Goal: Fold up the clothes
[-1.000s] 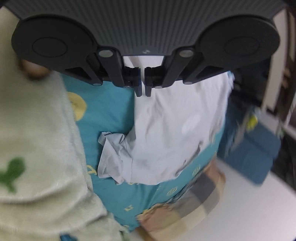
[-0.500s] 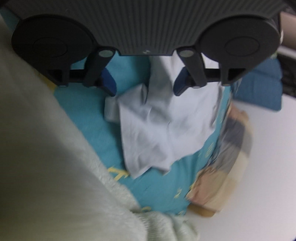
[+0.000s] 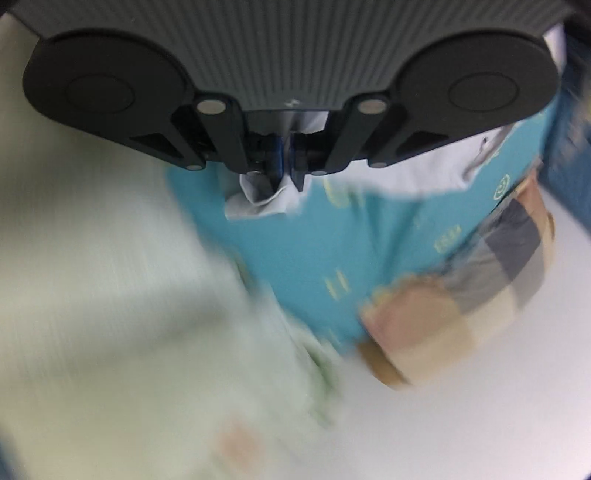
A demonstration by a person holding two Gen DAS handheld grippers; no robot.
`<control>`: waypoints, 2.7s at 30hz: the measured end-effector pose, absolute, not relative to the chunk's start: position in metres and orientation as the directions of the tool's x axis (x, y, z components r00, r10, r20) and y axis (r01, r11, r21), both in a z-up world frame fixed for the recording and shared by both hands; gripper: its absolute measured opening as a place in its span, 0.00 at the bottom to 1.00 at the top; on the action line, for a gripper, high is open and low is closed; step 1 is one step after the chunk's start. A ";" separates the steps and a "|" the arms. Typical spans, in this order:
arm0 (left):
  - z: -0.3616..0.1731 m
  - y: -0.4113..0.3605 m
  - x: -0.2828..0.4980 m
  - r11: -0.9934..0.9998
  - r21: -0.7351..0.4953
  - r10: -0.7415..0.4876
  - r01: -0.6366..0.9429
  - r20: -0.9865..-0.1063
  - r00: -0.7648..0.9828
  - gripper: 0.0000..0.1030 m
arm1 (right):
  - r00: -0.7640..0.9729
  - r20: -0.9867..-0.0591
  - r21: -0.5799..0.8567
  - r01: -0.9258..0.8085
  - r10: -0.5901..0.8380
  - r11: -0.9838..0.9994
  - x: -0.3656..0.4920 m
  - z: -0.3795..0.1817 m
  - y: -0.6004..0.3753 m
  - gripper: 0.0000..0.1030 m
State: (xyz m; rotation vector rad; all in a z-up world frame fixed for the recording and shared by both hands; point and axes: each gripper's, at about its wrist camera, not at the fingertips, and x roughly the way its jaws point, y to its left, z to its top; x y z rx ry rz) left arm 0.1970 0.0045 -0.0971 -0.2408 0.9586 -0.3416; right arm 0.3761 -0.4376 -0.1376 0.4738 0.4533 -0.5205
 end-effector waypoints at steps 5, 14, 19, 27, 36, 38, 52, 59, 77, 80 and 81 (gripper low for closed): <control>-0.099 0.003 0.200 0.926 -0.329 -0.375 0.183 -0.764 0.524 0.62 | 0.693 -0.583 0.042 0.548 -0.425 0.836 0.412 -0.144 -0.447 0.07; -0.100 0.003 0.205 0.935 -0.302 -0.355 0.189 -0.768 0.532 0.62 | 0.750 -0.628 0.130 0.364 -0.208 0.922 0.370 -0.147 -0.437 0.48; -0.093 0.004 0.197 0.937 -0.283 -0.348 0.202 -0.759 0.551 0.62 | 0.774 -0.623 0.169 0.272 -0.111 0.947 0.311 -0.113 -0.411 0.63; -0.079 0.007 0.176 0.940 -0.259 -0.342 0.223 -0.733 0.588 0.63 | 0.521 -0.832 0.193 -0.046 0.188 0.980 0.191 -0.091 -0.365 0.63; -0.075 0.008 0.168 0.948 -0.225 -0.318 0.227 -0.727 0.609 0.63 | 0.201 -0.979 -0.006 -0.221 0.040 0.975 0.143 -0.143 -0.329 0.62; -0.076 0.010 0.167 0.949 -0.223 -0.315 0.224 -0.726 0.611 0.63 | 0.176 -0.983 0.001 -0.248 0.047 0.969 0.142 -0.150 -0.327 0.62; -0.071 0.022 0.163 0.945 -0.254 -0.327 0.206 -0.714 0.620 0.64 | 0.027 -0.987 0.141 -0.308 0.157 0.941 0.134 -0.150 -0.324 0.10; -0.068 0.023 0.162 0.943 -0.266 -0.333 0.201 -0.706 0.626 0.64 | -0.008 -0.988 0.148 -0.362 0.156 0.920 0.112 -0.133 -0.319 0.05; -0.066 0.020 0.157 0.949 -0.239 -0.315 0.205 -0.715 0.625 0.68 | 0.447 -0.879 0.134 -0.108 0.169 0.985 0.119 -0.048 -0.327 0.66; -0.065 0.021 0.156 0.951 -0.230 -0.310 0.207 -0.712 0.631 0.69 | 0.591 -0.793 0.124 -0.081 0.147 0.989 0.117 -0.038 -0.311 0.66; -0.064 0.021 0.155 0.951 -0.229 -0.308 0.207 -0.711 0.633 0.70 | 0.636 -0.757 0.133 -0.071 0.147 0.989 0.116 -0.035 -0.307 0.66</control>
